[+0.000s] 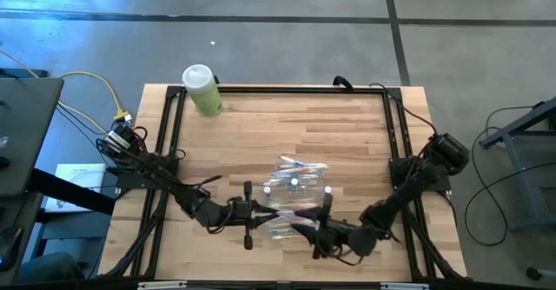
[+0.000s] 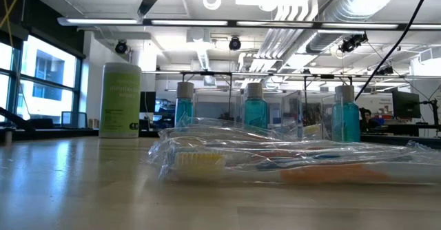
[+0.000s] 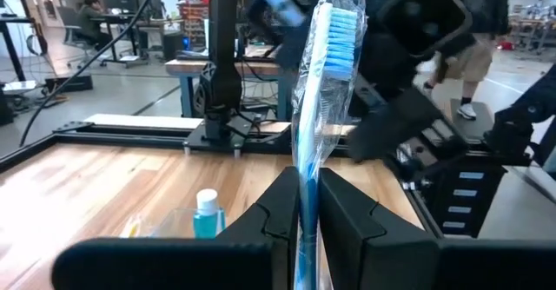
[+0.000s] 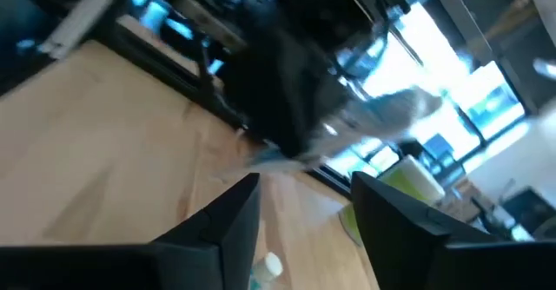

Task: Pick & Place toothbrushing station
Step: Put the blue toothbrush into the transparent organizer

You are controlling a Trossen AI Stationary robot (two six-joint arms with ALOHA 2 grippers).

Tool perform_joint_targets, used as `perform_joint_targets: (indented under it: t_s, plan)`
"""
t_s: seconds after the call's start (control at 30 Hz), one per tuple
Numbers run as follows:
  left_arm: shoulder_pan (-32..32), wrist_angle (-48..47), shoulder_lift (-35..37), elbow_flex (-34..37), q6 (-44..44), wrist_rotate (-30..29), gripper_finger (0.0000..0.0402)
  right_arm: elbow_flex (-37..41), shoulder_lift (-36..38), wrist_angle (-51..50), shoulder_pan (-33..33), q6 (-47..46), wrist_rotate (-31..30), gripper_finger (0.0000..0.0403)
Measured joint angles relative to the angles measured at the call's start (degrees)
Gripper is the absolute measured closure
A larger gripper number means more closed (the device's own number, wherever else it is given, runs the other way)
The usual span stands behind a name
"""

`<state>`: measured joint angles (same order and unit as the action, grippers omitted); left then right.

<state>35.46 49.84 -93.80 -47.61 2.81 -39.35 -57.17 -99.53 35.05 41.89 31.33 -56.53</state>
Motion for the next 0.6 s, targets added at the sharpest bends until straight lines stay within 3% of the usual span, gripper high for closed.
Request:
perform_joint_targets:
  t_s: [0.2,0.6]
  plan:
    - [-0.02,0.0,0.0,0.02,0.02,0.0,0.0372,0.02,-0.02,1.07,-2.93,-2.42,8.69,0.0249]
    - [-0.09,0.0,0.0,0.04,0.11,0.03,0.0383,0.0,0.0,4.91,-6.08,-4.52,11.63,0.0293]
